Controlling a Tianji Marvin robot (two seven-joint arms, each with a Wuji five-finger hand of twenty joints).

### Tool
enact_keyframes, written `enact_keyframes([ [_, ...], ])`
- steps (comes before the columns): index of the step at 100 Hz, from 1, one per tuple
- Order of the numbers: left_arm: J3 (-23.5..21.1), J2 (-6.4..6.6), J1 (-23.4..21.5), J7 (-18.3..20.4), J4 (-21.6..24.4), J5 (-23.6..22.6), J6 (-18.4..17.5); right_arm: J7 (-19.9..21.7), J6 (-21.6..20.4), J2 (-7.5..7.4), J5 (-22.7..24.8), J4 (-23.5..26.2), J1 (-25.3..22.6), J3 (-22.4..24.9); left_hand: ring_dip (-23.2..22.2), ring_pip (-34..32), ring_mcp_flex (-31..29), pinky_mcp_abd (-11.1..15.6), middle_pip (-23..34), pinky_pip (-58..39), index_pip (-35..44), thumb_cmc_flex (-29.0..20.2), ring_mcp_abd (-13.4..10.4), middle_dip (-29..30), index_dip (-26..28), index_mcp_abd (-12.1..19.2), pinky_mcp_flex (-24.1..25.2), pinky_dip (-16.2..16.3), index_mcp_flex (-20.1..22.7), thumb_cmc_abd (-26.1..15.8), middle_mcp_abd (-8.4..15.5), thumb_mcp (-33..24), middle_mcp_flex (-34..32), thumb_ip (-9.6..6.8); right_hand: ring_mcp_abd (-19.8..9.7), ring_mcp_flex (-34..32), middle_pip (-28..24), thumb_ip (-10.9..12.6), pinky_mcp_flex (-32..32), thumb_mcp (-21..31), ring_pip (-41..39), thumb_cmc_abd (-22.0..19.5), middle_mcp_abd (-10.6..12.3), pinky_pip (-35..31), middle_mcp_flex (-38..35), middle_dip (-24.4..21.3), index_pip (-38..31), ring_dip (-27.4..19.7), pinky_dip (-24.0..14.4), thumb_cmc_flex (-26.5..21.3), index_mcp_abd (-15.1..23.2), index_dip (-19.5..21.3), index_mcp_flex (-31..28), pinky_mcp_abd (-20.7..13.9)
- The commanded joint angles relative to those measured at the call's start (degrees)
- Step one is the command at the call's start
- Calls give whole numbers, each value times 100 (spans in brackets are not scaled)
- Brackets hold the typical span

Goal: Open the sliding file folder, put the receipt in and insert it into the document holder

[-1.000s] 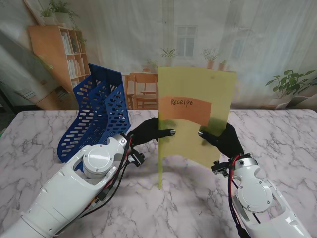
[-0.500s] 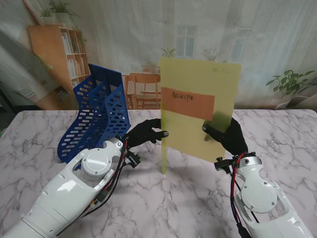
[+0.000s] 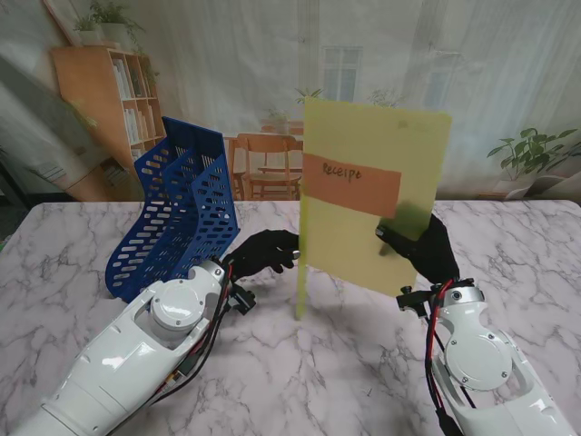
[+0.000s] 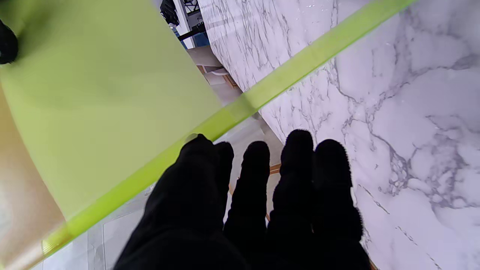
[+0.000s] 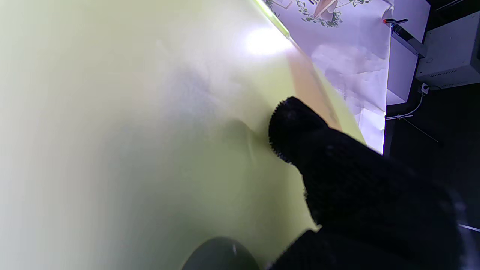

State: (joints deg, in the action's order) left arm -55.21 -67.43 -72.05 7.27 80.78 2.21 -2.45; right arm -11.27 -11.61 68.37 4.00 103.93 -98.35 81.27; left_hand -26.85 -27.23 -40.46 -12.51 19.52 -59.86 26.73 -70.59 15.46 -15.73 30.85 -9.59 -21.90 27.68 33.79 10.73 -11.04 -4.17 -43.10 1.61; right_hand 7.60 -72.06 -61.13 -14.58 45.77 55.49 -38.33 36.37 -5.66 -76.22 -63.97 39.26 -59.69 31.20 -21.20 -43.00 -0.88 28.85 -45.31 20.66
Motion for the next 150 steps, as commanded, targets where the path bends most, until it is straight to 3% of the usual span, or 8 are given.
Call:
enact_keyframes([
  [1, 35, -59, -17, 3, -55, 15, -21, -20, 7, 18, -9, 7, -40, 7, -13, -257, -308, 255, 123, -293, 375, -335, -129, -166, 15, 277, -212, 96, 230, -149, 173, 200, -368, -134, -242, -228, -305, 88, 108, 270, -239, -504, 247, -119, -71, 84, -560, 61, -78, -355, 821, 250, 5, -207],
  [12, 80, -86, 6, -49, -96, 65, -82, -26, 45, 20, -10, 15, -48, -6, -2, -264, -334, 256, 12, -321, 506, -155, -141, -167, -262, 350, -248, 53, 140, 10, 239, 332, -369, -183, -238, -226, -306, 90, 106, 259, -239, -514, 237, -116, -65, 89, -561, 62, -80, -363, 810, 246, 14, -198],
  [26, 99, -47, 60, 149, -131, 125, -108, -29, 72, 24, -33, 16, -41, -17, 46, -67, -19, 241, -228, -96, -585, 437, -83, 73, -832, 488, 20, -21, -430, 20, 297, 259, 284, -203, -236, -229, -314, 94, 101, 241, -243, -524, 233, -112, -61, 99, -568, 65, -83, -368, 803, 244, 14, -188],
  [43, 101, -36, 88, 220, -164, 168, -200, -34, 73, 25, -30, 11, -38, -11, 11, -76, 15, 223, -169, -96, -97, 288, -62, 56, -297, 884, 76, 21, 145, 276, 214, 156, 314, -159, -234, -229, -320, 98, 99, 227, -245, -537, 225, -110, -53, 106, -570, 66, -87, -375, 799, 241, 27, -184],
  [59, 156, -105, 131, -3, -222, 165, -302, -38, 84, 28, -47, 11, -39, -9, -118, -412, -437, 302, 44, -460, 949, -27, -195, -645, -252, 684, -279, 107, 810, 259, 419, 205, -697, -204, -229, -229, -323, 100, 88, 215, -250, -543, 217, -106, -49, 108, -570, 69, -89, -380, 786, 236, 35, -170],
  [76, 222, -151, 183, -157, -268, 107, -350, -54, 107, 33, -51, 4, -40, -18, -296, -808, -980, 315, 236, -824, 1416, -148, -223, -1031, -230, 532, -745, 158, 1013, 312, 282, 120, -1374, -219, -229, -228, -330, 104, 78, 204, -252, -547, 214, -108, -53, 109, -578, 70, -94, -387, 783, 233, 36, -160],
  [82, 225, -159, 180, -185, -254, 116, -339, -51, 119, 32, -50, 1, -38, -20, -378, -925, -1108, 278, 362, -918, 1498, -177, -190, -1083, -220, 453, -848, 157, 1028, 342, 66, 85, -1466, -221, -226, -237, -335, 105, 83, 202, -259, -546, 205, -116, -55, 111, -579, 73, -98, -388, 778, 231, 37, -160],
  [150, 69, -75, 326, 18, -149, 9, -350, 1, 464, -103, 1341, -489, 134, -164, -201, -712, -1476, 185, 314, -976, 1398, -260, -151, -654, -345, 184, -1234, -58, 1088, 249, -39, 24, -1654, -168, -289, -322, -467, 84, 375, 423, -1451, -392, -25, -479, -255, 461, -609, 483, -277, -378, 687, 293, -118, -24],
])
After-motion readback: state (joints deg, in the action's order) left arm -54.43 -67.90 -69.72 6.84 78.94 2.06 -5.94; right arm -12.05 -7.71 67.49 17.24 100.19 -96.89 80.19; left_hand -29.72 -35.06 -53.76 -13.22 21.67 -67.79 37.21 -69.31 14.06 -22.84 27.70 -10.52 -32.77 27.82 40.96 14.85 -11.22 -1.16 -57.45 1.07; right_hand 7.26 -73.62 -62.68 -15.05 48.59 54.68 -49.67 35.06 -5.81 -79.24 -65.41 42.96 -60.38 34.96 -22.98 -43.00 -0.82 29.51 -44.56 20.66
